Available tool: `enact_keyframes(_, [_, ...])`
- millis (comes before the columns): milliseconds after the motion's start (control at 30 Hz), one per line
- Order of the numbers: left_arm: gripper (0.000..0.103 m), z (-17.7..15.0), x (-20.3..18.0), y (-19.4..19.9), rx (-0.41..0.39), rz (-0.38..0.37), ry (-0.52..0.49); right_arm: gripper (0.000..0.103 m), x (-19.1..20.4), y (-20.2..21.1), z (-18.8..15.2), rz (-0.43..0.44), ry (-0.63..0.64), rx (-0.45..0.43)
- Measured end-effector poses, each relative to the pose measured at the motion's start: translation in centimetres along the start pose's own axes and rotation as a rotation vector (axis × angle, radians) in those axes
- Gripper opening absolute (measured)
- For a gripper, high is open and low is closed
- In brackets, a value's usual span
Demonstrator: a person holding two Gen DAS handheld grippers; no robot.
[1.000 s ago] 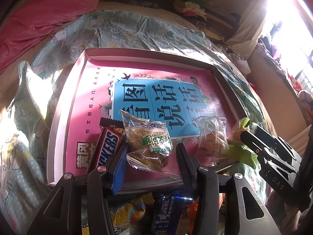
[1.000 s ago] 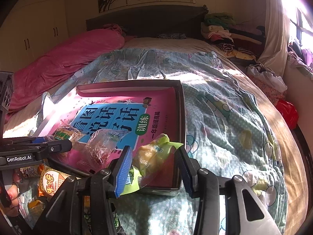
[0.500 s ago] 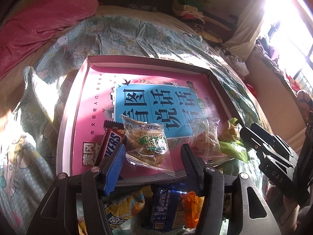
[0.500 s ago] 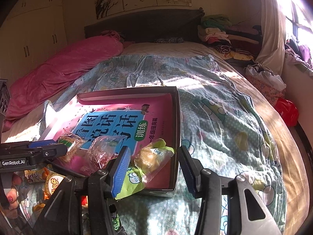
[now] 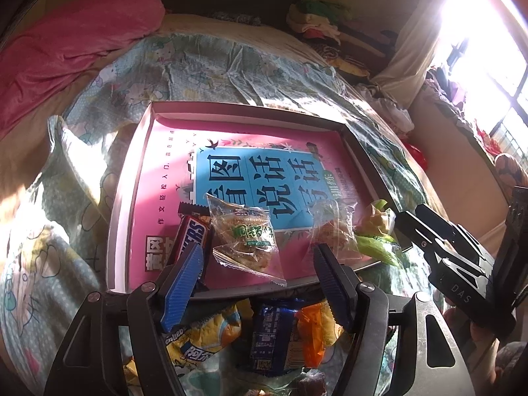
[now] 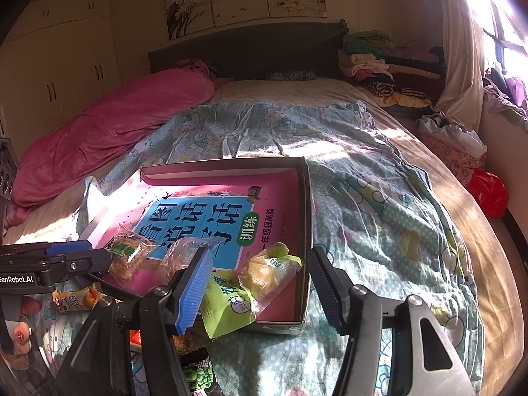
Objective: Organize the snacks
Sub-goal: 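Move both open tools back from the tray to the snack pile on the bedspread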
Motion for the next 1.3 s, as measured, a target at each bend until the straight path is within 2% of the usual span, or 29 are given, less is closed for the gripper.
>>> enact_keyframes(333, [0.076,-0.3,0.3,1.3,-0.014,-0.024,0.020,0.064,0.3,0.9,0.3,0.036,-0.010,-0.015])
enact_keyframes(900, [0.079,-1.2,0.1,3.7,-0.038,-0.006,0.018,0.074,1.2,2.6,0.5,0.095,-0.016,-0.038])
enact_keyframes(1300, [0.079,-1.9,-0.7,4.1,-0.025,-0.009,-0.007,0.075,2.4,3.4,-1.0,0.079,0.029,-0.035])
Point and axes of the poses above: each gripper's, at about its wrist camera, not at the fingertips, and y roughly against the way its jaws point, x to its left, z to its top, the point moved 6 cm from there along -y, roughly the way its jaws point, and after that the axes turned 12 degrees about -y, right-handed, at the moved point
